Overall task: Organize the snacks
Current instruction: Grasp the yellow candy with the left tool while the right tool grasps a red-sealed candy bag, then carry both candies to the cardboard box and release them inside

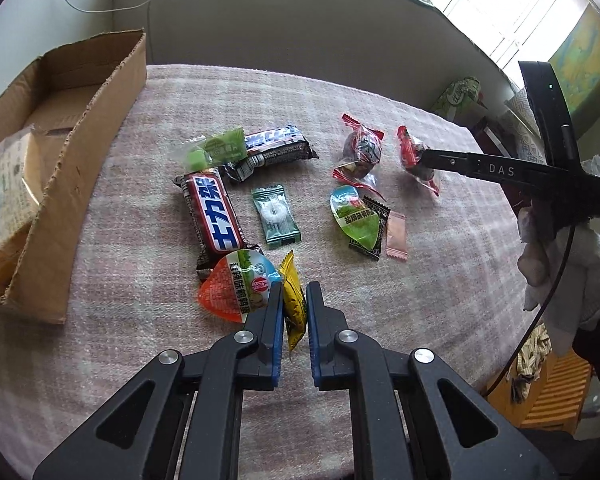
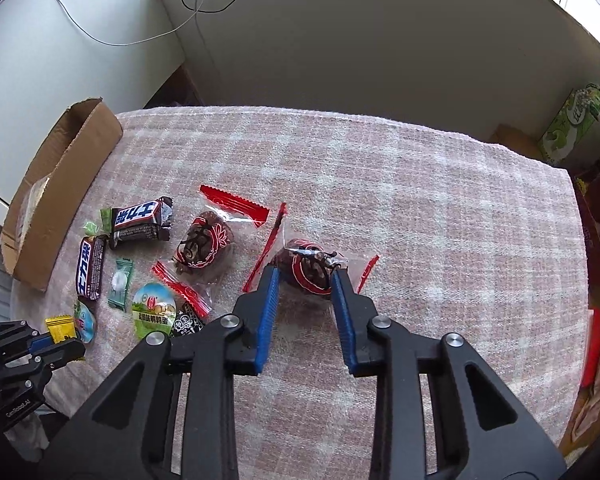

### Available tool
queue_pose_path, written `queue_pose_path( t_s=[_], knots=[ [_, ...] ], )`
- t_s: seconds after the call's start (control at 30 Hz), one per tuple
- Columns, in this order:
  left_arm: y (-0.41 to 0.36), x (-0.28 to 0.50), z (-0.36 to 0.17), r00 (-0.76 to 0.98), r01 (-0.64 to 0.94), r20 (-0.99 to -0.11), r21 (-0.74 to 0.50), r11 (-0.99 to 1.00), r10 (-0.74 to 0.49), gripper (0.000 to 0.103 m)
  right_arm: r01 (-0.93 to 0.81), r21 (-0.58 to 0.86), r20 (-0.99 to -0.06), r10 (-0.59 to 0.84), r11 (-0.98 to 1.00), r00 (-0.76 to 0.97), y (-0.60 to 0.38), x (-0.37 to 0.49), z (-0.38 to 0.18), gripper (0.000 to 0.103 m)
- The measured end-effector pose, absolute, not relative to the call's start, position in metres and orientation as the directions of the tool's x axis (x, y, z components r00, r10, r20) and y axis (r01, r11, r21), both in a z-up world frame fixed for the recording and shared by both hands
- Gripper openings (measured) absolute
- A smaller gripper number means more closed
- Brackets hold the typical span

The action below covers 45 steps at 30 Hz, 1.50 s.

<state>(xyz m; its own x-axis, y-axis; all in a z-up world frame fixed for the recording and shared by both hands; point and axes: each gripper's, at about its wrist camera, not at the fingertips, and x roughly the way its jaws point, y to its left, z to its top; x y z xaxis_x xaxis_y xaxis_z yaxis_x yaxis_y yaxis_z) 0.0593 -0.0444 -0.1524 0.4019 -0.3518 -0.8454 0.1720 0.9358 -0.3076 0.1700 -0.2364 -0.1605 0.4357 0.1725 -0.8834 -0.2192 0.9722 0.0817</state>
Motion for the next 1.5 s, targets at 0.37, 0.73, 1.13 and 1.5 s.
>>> queue_pose_path(
  t_s=[0.37, 0.73, 1.13, 1.5],
  knots=[
    [-0.038, 0.058, -0.146, 0.411, 0.165, -0.837, -0.32, 0.933, -0.36, 0.009, -0.285, 0.046, -0.89, 0.168, 0.958, 0.423, -0.235, 0.172, -0.161, 0.053],
    [-0.038, 0.056, -0.144, 0.418, 0.147, -0.835, -0.325, 0.934, -0.356, 0.009, -0.477, -0.059, -0.936, 0.118, 0.877, 0.332, -0.201, 0.204, -0.188, 0.034],
    [-0.01, 0.061, -0.116, 0.482, 0.096, -0.794, -0.373, 0.923, -0.371, 0.009, -0.419, 0.058, -0.903, 0.227, 0.906, 0.365, -0.209, 0.188, -0.148, 0.034],
    [0.052, 0.083, -0.093, 0.573, -0.005, -0.763, -0.369, 0.93, -0.299, 0.009, -0.501, 0.118, -0.842, 0.354, 0.857, 0.407, -0.143, 0.196, -0.092, 0.034]
  ],
)
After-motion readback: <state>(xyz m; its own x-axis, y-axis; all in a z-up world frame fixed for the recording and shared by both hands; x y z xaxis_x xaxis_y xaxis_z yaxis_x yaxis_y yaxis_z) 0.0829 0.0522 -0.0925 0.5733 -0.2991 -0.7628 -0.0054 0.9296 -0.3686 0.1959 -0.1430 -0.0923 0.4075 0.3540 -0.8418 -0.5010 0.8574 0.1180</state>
